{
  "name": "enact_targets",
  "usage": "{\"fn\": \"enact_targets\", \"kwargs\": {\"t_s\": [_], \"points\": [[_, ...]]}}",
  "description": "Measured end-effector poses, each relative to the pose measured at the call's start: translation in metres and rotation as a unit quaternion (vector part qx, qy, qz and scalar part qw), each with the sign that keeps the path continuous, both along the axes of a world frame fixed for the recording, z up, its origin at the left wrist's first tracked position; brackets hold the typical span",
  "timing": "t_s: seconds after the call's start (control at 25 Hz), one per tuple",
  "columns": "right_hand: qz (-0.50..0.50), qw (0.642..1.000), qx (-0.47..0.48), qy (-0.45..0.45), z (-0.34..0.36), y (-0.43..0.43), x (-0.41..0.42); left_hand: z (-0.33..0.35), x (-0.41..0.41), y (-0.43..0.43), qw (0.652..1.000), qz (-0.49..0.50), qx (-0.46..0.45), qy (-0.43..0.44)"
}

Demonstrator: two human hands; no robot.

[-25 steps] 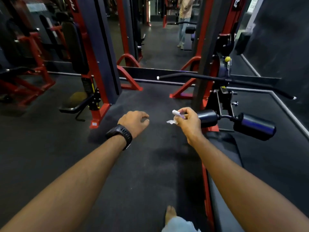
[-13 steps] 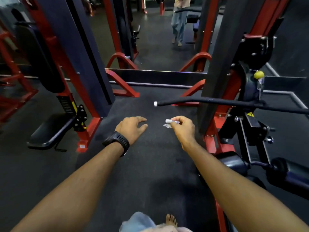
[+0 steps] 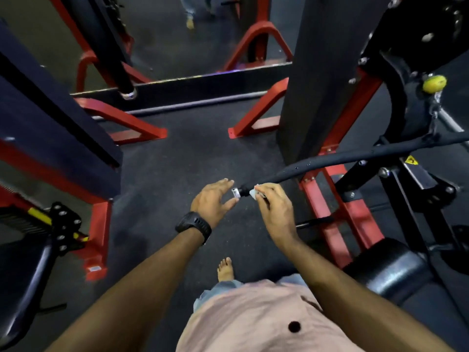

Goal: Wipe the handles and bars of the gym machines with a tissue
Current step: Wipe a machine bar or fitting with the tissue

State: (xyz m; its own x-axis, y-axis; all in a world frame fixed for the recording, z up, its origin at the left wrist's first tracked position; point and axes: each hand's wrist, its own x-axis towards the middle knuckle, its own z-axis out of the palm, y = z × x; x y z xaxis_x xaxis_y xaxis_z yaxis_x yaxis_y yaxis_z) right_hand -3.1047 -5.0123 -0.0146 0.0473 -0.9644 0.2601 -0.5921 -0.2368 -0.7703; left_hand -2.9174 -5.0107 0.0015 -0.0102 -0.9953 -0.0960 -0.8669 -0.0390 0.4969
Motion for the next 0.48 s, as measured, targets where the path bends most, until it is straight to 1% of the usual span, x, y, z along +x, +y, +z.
{"fn": "enact_targets", "kwargs": {"t_s": [0.12,0.2,0.32,0.4,0.48], "points": [[0.016,0.999,-0.026,0.024,-0.014,-0.015,0.012,-0.022,0.007,-0.025,0.999,-0.041,0.018,0.017],[0.030,0.997,-0.045,0.063,-0.023,-0.019,0.020,-0.032,0.008,-0.032,0.997,-0.065,0.025,0.027],[0.063,0.989,-0.055,0.124,-0.035,-0.028,0.018,-0.045,0.008,-0.036,0.995,-0.081,-0.002,0.054],[0.106,0.976,-0.065,0.182,-0.038,-0.024,0.022,-0.051,0.010,-0.033,0.993,-0.087,-0.027,0.072],[0.141,0.963,-0.060,0.224,-0.038,-0.022,0.023,-0.057,0.013,-0.030,0.991,-0.102,-0.054,0.065]]}}
